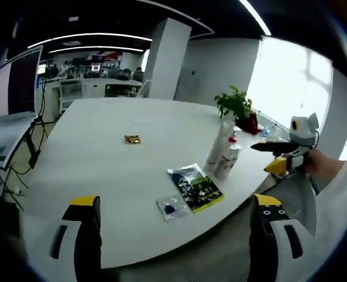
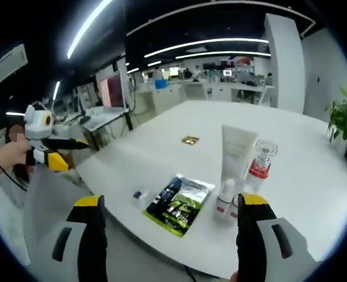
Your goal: Arrange the skincare products in the storage area until every visible bottle or jar stands upright without overlapping.
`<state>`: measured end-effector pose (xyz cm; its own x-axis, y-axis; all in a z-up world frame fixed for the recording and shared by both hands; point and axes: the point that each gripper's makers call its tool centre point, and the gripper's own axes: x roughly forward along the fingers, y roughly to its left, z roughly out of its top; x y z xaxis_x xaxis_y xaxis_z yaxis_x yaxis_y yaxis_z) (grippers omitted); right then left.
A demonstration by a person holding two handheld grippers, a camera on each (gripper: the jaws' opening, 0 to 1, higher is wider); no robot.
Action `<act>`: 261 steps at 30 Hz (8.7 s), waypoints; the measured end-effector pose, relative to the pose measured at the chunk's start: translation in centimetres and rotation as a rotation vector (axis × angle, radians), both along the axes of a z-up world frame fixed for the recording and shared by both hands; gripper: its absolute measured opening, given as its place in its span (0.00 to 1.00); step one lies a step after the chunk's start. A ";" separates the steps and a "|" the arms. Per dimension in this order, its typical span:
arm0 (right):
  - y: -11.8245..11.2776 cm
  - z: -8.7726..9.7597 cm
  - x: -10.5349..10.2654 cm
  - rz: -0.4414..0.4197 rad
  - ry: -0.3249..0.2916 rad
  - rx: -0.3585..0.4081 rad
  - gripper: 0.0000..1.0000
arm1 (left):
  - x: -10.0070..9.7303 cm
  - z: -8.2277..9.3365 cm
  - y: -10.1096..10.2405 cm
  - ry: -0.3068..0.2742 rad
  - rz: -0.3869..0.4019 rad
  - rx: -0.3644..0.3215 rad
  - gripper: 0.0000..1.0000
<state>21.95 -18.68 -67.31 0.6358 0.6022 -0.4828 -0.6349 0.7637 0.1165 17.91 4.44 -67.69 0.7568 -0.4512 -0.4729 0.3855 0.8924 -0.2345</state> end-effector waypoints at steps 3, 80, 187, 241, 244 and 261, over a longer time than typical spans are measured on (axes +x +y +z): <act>-0.3 0.6 -0.1 -0.013 -0.008 0.010 0.95 | -0.2 -0.3 -0.1 0.002 0.009 0.004 0.99; -0.5 -1.1 -0.8 -0.010 0.053 0.002 0.90 | 14.5 -2.9 -2.4 0.176 -0.074 0.225 0.85; -1.9 -4.0 -0.6 -0.090 0.209 -0.069 0.90 | 37.1 -13.6 -2.1 0.327 0.096 0.399 0.42; -1.1 -2.3 -0.6 -0.027 0.080 -0.078 0.88 | 18.8 -5.5 -2.1 0.138 0.062 0.252 0.41; -1.0 -2.2 -0.7 -0.010 0.073 -0.082 0.88 | 17.8 -4.5 -2.3 0.108 0.060 0.249 0.41; 0.0 -1.3 -1.1 0.050 0.049 -0.010 0.79 | 10.0 -2.2 -6.1 0.026 -0.012 0.275 0.41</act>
<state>20.86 -18.71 -68.57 0.5806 0.6278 -0.5185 -0.6662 0.7324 0.1409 27.87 -1.64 -69.84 0.7381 -0.3125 -0.5980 0.3938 0.9192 0.0058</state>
